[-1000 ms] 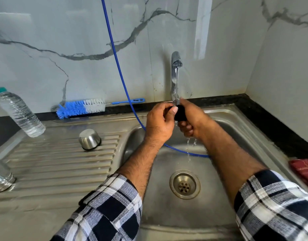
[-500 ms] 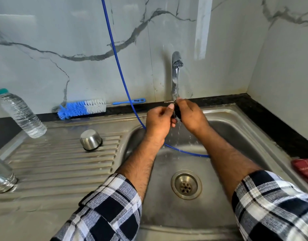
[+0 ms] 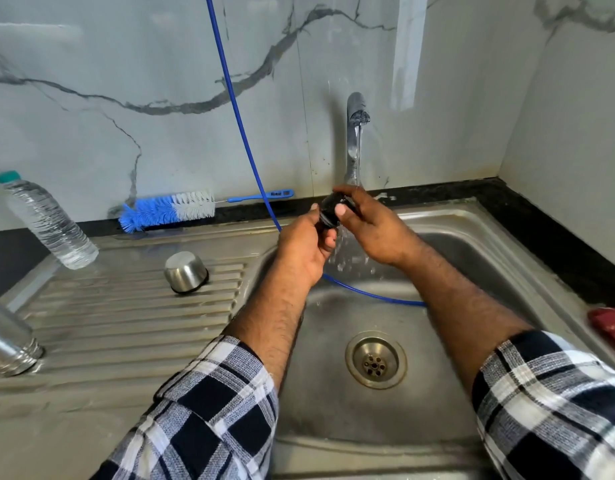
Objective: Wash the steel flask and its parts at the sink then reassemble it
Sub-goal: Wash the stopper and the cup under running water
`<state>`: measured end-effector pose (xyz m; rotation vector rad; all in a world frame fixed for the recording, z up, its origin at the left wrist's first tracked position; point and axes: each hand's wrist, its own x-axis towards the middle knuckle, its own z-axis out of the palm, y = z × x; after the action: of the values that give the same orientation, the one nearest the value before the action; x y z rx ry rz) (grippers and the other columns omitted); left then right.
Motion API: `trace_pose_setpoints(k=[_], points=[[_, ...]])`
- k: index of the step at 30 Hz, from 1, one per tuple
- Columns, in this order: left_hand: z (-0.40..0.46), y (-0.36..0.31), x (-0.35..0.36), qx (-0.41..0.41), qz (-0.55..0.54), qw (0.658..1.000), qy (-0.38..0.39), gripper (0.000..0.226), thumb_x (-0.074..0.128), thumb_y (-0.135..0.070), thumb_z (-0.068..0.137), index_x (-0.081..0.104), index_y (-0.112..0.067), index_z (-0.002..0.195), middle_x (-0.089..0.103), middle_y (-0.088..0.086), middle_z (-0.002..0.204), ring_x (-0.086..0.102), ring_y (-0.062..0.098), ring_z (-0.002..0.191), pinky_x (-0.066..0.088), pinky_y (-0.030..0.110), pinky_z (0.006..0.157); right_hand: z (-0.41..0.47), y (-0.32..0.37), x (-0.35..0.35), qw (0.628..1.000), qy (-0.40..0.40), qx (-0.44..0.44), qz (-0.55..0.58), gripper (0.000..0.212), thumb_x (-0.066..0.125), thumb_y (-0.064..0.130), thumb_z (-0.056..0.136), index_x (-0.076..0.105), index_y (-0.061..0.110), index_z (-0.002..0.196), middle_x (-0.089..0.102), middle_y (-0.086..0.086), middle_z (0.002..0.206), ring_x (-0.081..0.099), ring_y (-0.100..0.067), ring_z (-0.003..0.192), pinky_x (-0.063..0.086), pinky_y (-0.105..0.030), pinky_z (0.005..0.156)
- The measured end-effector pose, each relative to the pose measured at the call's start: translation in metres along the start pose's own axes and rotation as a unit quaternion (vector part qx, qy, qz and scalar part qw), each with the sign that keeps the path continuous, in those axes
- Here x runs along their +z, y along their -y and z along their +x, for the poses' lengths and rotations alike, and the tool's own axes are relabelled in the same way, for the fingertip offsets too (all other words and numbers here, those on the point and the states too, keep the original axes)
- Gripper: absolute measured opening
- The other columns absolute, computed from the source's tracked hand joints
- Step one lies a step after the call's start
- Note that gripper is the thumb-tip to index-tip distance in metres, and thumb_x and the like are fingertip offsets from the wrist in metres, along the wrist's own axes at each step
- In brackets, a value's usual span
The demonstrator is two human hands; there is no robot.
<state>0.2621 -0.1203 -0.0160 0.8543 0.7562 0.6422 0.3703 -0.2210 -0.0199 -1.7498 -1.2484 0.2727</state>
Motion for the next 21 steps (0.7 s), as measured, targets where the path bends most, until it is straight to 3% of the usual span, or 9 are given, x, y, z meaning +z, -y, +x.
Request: trace_pose_setpoints(k=[2,4,6,7,10,12,16,19,21], points=[[0.002,-0.001,-0.004,-0.029,-0.031,0.999,0.020,0.020,0.057,-0.018,0.108,0.069,-0.008,0.121,0.066,0.009,0.075,0.054,0.009,0.048,0.042,0.015,0.037,-0.001,-0.004,-0.006,1.000,0.010,-0.021,0.014,0.051,0.063,0.026,0.107,0.050,0.021,0.156,0.066,0.003,0.140,0.063,-0.005,0.124,0.049,-0.021,0.107],[0.004,-0.001,-0.004,-0.037,-0.056,0.997,0.038,0.026,0.060,-0.018,0.107,0.068,-0.005,0.128,0.067,0.011,0.077,0.056,0.010,0.051,0.044,0.015,0.038,-0.001,-0.007,-0.009,0.998,-0.032,-0.021,0.052,0.053,0.072,0.017,0.101,0.057,0.017,0.151,0.073,0.003,0.127,0.069,0.005,0.100,0.056,-0.017,0.091],[0.004,0.000,-0.003,-0.029,-0.085,0.995,0.045,0.028,0.064,-0.019,0.105,0.068,0.000,0.125,0.069,0.013,0.083,0.061,0.012,0.056,0.050,0.017,0.042,0.000,-0.012,-0.008,0.988,-0.089,0.000,0.123,0.046,0.076,0.007,0.096,0.066,0.011,0.140,0.079,0.002,0.104,0.071,-0.001,0.074,0.058,-0.020,0.069],[0.003,0.000,-0.003,-0.023,-0.094,0.994,0.049,0.025,0.066,-0.018,0.103,0.070,0.001,0.119,0.071,0.014,0.086,0.064,0.014,0.060,0.053,0.018,0.046,0.001,-0.014,-0.008,0.981,-0.111,0.015,0.158,0.043,0.077,0.004,0.093,0.070,0.008,0.135,0.080,-0.002,0.099,0.072,-0.008,0.070,0.059,-0.023,0.064],[0.002,0.004,-0.002,0.014,-0.092,0.993,0.071,0.011,0.068,-0.010,0.101,0.070,0.001,0.100,0.075,0.014,0.092,0.074,0.021,0.081,0.063,0.025,0.063,0.001,-0.018,-0.010,0.959,-0.154,0.061,0.229,0.035,0.077,-0.004,0.091,0.076,0.005,0.124,0.082,-0.009,0.098,0.078,-0.021,0.078,0.061,-0.029,0.065],[0.002,0.010,0.000,0.065,-0.047,0.993,0.089,0.001,0.068,-0.001,0.099,0.068,-0.001,0.100,0.074,0.014,0.098,0.075,0.026,0.092,0.066,0.032,0.075,0.001,-0.016,-0.013,0.937,-0.161,0.098,0.295,0.024,0.071,-0.003,0.095,0.079,0.008,0.115,0.082,-0.009,0.100,0.079,-0.025,0.085,0.062,-0.032,0.068],[-0.001,0.026,0.002,0.212,0.129,0.965,0.089,0.026,0.083,0.002,0.084,0.064,-0.012,0.094,0.070,0.018,0.102,0.074,0.032,0.098,0.065,0.049,0.087,0.004,-0.009,-0.014,0.932,-0.167,0.115,0.301,0.016,0.076,0.026,0.098,0.083,0.012,0.095,0.080,-0.016,0.094,0.076,-0.027,0.084,0.064,-0.044,0.079],[-0.001,0.030,0.001,0.287,0.237,0.924,0.087,0.034,0.086,0.005,0.079,0.062,-0.017,0.090,0.072,0.000,0.088,0.072,0.008,0.079,0.062,0.027,0.075,0.007,-0.005,-0.011,0.942,-0.229,0.104,0.222,0.027,0.087,0.037,0.087,0.074,0.019,0.071,0.074,-0.009,0.075,0.070,-0.022,0.071,0.061,-0.042,0.073],[-0.002,0.033,0.002,0.297,0.272,0.910,0.098,0.038,0.088,0.005,0.077,0.062,-0.015,0.094,0.073,-0.004,0.088,0.072,0.007,0.079,0.061,0.024,0.076,0.008,-0.001,-0.011,0.936,-0.243,0.112,0.230,0.032,0.089,0.035,0.085,0.067,0.019,0.069,0.071,-0.006,0.072,0.070,-0.020,0.069,0.061,-0.039,0.074]])
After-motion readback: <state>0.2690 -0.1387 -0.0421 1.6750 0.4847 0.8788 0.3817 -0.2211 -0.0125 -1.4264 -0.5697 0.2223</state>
